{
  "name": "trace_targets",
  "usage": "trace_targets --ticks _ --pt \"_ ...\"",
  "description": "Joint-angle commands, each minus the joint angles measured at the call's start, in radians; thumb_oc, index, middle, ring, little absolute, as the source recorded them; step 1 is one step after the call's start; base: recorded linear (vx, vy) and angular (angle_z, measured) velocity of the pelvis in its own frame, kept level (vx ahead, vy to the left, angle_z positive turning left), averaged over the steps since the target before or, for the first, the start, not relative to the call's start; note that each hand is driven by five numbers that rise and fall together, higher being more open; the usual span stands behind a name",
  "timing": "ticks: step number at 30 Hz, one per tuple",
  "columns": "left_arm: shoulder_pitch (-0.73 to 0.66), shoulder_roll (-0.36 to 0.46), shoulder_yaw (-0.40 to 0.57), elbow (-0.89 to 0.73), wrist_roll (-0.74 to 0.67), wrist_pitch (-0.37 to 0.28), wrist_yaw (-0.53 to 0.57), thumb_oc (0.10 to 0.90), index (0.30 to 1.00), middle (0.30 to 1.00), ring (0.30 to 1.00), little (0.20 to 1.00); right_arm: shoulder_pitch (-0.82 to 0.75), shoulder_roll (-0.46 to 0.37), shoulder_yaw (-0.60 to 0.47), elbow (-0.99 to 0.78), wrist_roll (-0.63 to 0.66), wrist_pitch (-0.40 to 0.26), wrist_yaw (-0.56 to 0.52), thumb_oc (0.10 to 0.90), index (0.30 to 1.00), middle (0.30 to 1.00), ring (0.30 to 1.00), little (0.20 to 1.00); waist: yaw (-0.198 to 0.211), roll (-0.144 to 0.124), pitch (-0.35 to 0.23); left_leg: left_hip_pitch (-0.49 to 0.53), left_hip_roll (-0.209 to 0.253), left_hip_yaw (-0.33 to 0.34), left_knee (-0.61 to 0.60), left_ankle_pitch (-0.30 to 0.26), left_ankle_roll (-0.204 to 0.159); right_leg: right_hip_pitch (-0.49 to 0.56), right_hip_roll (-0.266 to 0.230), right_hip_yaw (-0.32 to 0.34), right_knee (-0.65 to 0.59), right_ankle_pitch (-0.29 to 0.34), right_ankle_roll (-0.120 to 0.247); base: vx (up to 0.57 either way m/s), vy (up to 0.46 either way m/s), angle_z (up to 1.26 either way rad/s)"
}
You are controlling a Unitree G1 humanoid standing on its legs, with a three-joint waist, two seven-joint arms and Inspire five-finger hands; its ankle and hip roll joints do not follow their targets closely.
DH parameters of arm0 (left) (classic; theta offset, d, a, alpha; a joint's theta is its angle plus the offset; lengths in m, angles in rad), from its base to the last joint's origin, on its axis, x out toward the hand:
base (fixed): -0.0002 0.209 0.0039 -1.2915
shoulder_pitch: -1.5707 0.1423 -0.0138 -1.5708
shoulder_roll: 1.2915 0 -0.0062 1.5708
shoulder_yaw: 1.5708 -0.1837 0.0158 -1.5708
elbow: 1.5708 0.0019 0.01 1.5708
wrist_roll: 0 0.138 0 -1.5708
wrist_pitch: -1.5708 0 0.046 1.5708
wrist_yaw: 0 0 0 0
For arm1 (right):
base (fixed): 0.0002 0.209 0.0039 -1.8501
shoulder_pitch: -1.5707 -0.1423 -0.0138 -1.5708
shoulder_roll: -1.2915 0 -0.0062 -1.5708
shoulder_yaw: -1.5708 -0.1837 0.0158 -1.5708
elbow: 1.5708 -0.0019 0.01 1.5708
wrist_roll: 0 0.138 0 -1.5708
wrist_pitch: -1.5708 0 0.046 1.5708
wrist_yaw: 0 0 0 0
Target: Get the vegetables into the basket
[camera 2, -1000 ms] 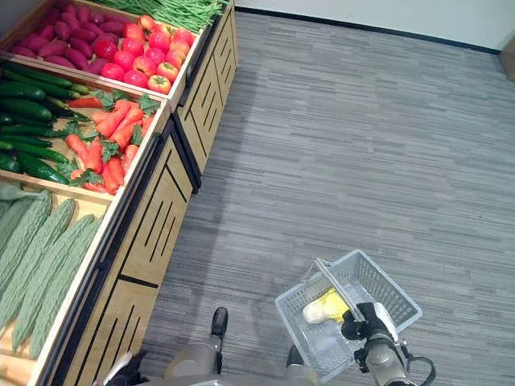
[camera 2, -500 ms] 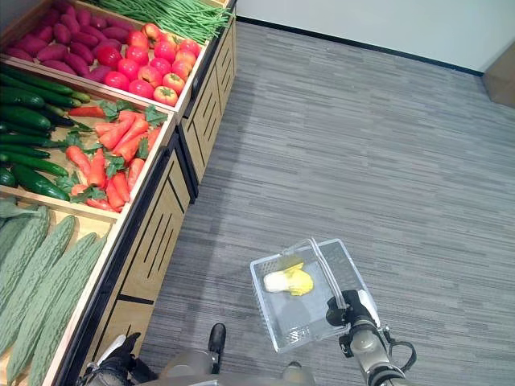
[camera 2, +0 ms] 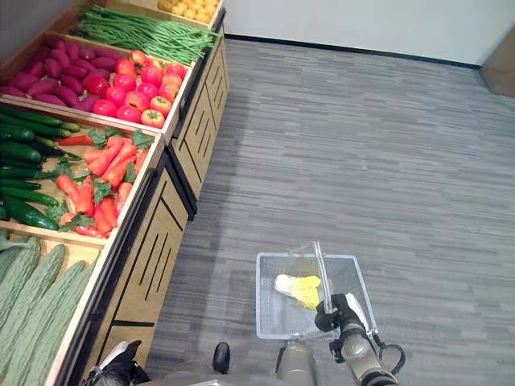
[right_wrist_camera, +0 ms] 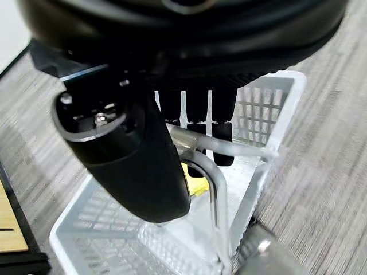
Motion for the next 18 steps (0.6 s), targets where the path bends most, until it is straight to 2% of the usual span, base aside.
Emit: trace_targets --ticks 1,3,10,12,17,18 --pt "-0.035 0.050 0.002 -0.015 0.031 -0.010 0.023 0.900 1.000 1.000 1.000 1.000 -0.037 -0.106 -0.026 -0.088 0.008 -0.060 -0.042 0.400 0.300 0.300 0.300 0.300 -0.005 -0.028 -0.004 -0.040 0.065 -0.046 0.049 0.010 -0.048 -0.027 -0.009 0.002 0.122 -0.090 0.075 0.18 -0.241 0.05" --pt "-0.045 0.047 -0.007 -0.025 0.022 -0.014 0.029 0.900 1.000 1.000 1.000 1.000 -0.030 -0.126 -0.037 -0.103 0.016 -0.066 -0.046 0.400 0.300 0.300 0.300 0.300 -0.014 -0.014 -0.010 -0.032 0.103 -0.056 0.034 0.037 -0.064 -0.036 0.009 -0.015 0.156 -0.122 0.060 0.17 -0.227 0.09" --pt "-0.052 0.031 -0.009 -0.019 0.019 -0.006 0.039 0.900 1.000 1.000 1.000 1.000 -0.029 -0.181 -0.029 -0.111 -0.042 -0.063 -0.052 0.400 0.300 0.300 0.300 0.300 -0.018 0.011 -0.014 -0.034 0.137 -0.067 0.059 0.089 -0.082 -0.039 0.038 -0.028 0.191 -0.166 0.034 0.12 -0.149 0.06" --pt "-0.047 0.025 -0.005 -0.011 0.024 0.000 0.039 0.900 1.000 1.000 1.000 1.000 -0.025 -0.197 -0.036 -0.128 -0.049 -0.064 -0.056 0.400 0.300 0.300 0.300 0.300 -0.016 0.018 -0.013 -0.050 0.143 -0.065 0.094 0.125 -0.092 -0.026 0.044 -0.032 0.185 -0.176 0.022 0.07 -0.083 0.04" --pt "-0.035 0.012 0.002 0.011 0.035 0.010 0.032 0.900 1.000 1.000 1.000 1.000 -0.017 -0.223 -0.045 -0.161 -0.063 -0.064 -0.066 0.400 0.300 0.300 0.300 0.300 -0.011 0.012 0.013 -0.145 0.121 -0.016 0.243 0.172 -0.102 0.055 0.038 -0.073 0.145 -0.204 -0.006 0.08 -0.092 0.28" --pt "-0.026 0.009 0.002 0.013 0.034 0.009 0.029 0.900 1.000 1.000 1.000 1.000 -0.026 -0.227 -0.045 -0.161 -0.063 -0.063 -0.068 0.400 0.300 0.300 0.300 0.300 0.005 0.008 0.023 -0.203 0.081 -0.010 0.219 0.140 -0.092 0.080 0.026 -0.080 0.127 -0.203 0.002 0.06 -0.037 0.49"
